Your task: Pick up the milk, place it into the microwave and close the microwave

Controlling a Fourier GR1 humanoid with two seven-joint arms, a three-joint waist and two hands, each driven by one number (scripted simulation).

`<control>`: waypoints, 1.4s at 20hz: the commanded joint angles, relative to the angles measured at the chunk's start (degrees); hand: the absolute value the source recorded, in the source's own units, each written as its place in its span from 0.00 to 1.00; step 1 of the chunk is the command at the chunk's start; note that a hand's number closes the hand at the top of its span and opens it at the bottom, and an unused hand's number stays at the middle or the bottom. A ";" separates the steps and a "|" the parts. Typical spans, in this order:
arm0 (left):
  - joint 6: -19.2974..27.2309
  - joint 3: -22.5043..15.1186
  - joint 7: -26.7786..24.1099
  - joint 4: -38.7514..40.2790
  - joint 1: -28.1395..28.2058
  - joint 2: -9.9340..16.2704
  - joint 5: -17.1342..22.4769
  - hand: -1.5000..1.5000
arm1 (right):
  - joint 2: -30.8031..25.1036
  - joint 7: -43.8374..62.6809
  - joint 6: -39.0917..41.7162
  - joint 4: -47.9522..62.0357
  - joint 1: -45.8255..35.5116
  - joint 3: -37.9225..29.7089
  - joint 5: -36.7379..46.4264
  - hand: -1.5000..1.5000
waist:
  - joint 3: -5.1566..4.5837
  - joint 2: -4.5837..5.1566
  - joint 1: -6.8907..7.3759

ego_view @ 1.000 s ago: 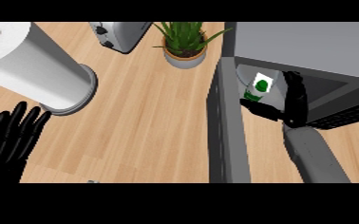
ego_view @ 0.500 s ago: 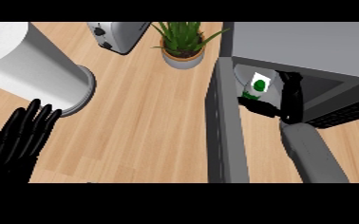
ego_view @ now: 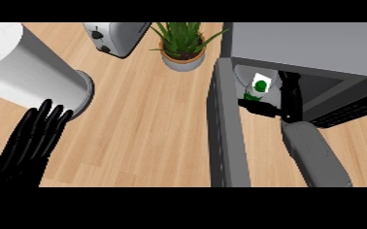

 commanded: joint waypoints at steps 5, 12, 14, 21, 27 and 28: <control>0.59 -2.22 -0.30 0.57 0.01 -1.30 -2.38 0.00 | -0.10 15.38 4.81 11.05 -9.60 -3.09 -4.34 0.00 | 0.14 1.72 -1.04; 1.49 -4.05 0.94 3.81 -1.88 -2.23 -4.01 0.00 | 2.66 13.64 11.70 13.20 -9.61 -1.61 -7.07 0.00 | 0.23 1.39 -4.15; 0.09 -4.69 1.17 4.23 -1.11 -1.38 -3.91 0.00 | 2.64 14.21 14.40 13.53 -9.50 -1.47 -8.22 0.00 | 0.17 0.98 -4.90; -3.13 -9.39 0.90 7.51 -3.97 -0.11 -7.14 0.00 | 4.49 12.56 19.24 15.20 -8.77 -1.27 -10.55 0.00 | 0.17 0.53 -7.45; -4.65 -12.48 -8.01 14.11 -3.00 0.51 -15.55 1.00 | 2.89 9.40 23.54 18.64 -6.00 -2.24 -10.03 0.00 | 0.08 -0.42 -9.25; -2.16 -14.96 -4.27 14.88 -7.00 -2.16 -16.16 1.00 | 2.29 8.53 24.85 21.33 -8.73 -3.87 -10.52 0.00 | 0.12 -0.30 -9.17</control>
